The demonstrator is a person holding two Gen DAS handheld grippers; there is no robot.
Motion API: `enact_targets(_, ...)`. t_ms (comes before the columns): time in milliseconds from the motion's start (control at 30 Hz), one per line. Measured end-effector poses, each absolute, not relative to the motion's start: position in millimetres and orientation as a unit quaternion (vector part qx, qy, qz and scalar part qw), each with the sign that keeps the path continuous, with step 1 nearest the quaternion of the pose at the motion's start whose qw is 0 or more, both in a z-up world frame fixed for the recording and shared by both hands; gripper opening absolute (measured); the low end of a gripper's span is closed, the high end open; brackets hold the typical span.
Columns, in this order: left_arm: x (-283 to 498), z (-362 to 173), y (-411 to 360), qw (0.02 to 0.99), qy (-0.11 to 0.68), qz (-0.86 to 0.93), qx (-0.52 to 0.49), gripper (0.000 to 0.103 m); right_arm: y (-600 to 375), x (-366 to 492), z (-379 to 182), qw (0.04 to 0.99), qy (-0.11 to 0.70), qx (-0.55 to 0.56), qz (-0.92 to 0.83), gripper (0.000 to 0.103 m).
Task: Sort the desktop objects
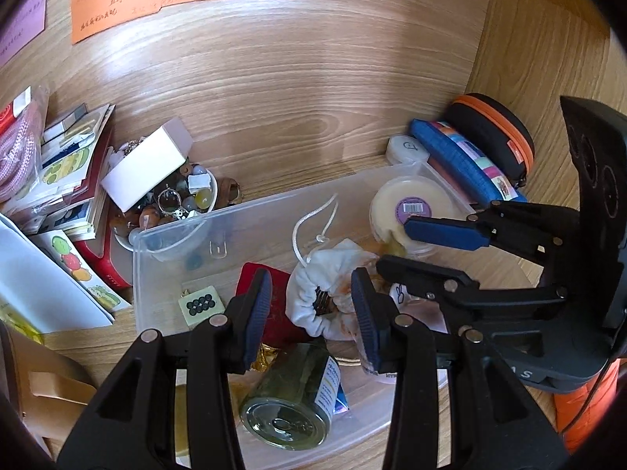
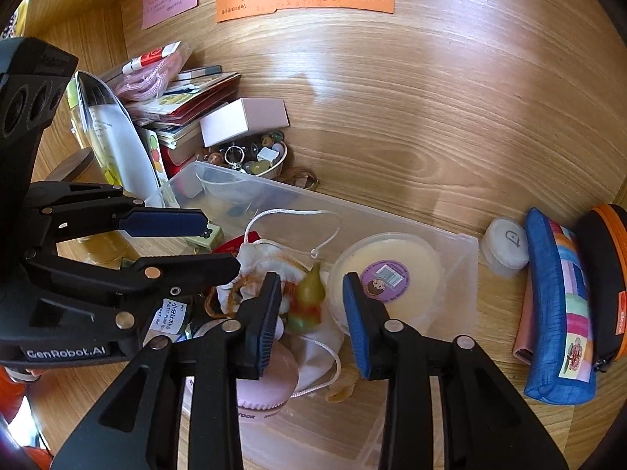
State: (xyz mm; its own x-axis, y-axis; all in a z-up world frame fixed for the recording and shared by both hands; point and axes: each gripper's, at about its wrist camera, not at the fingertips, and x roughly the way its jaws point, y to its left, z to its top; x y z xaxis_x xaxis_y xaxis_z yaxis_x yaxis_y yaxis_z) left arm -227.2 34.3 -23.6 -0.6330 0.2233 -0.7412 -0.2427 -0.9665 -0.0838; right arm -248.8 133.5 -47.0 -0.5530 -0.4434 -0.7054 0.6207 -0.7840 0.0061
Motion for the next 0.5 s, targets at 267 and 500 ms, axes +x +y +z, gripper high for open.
enact_targets(267,-217.3,-8.2,28.7,0.119,0.010,0.913,-0.389,0.053,140.3,-240.8,-32.0,0.294,0.121,0.344,-0.884,0.047)
enact_targets(500,-194.8,12.0,12.9,0.106,0.014,0.930,-0.353,0.068,154.8,-220.2,-12.3,0.273,0.115,0.320,-0.900,0.066)
